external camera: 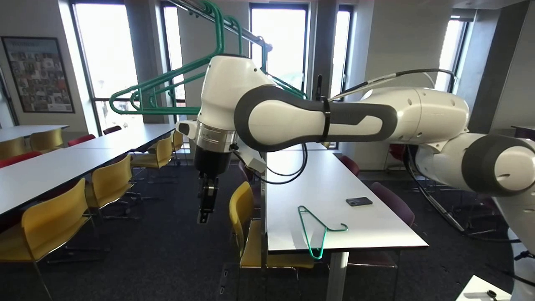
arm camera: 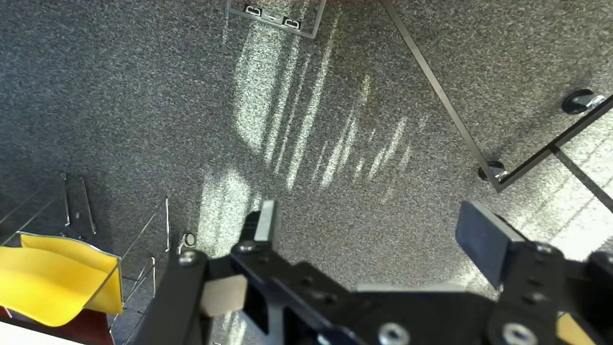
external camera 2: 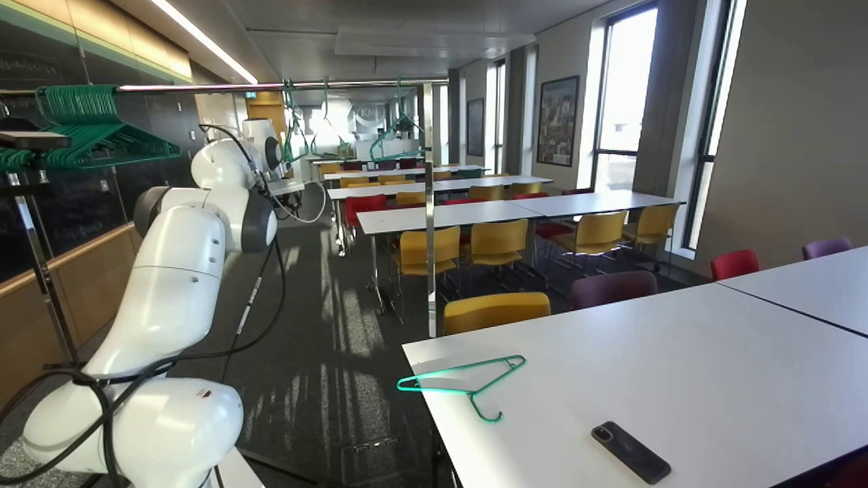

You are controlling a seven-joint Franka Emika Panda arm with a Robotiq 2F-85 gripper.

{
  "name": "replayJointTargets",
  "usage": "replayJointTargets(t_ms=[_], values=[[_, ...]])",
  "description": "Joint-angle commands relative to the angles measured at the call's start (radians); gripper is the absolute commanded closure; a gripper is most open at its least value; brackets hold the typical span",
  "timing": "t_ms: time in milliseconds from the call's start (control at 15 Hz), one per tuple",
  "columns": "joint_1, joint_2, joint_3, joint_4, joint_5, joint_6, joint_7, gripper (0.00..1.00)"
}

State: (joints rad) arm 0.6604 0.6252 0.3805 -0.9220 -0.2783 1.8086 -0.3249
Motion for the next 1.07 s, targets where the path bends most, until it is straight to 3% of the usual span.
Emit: replayJointTargets(t_ms=[0, 200, 267, 533, 1000], values=[[0.048, 0.107, -0.017, 0.238, -0.028, -0.109, -0.023, 0.0], [0.036, 0.124, -0.025, 0.307, -0.023, -0.13, -0.017, 0.0], [0.051, 0.105, -0.087, 0.3, 0.025, -0.117, -0.023, 0.0], [0.033, 0.115, -0.15, 0.391, 0.054, -0.123, -0.019, 0.0], [-0.076, 0.098, -0.105, 0.366, 0.087, -0.094, -0.014, 0.0]])
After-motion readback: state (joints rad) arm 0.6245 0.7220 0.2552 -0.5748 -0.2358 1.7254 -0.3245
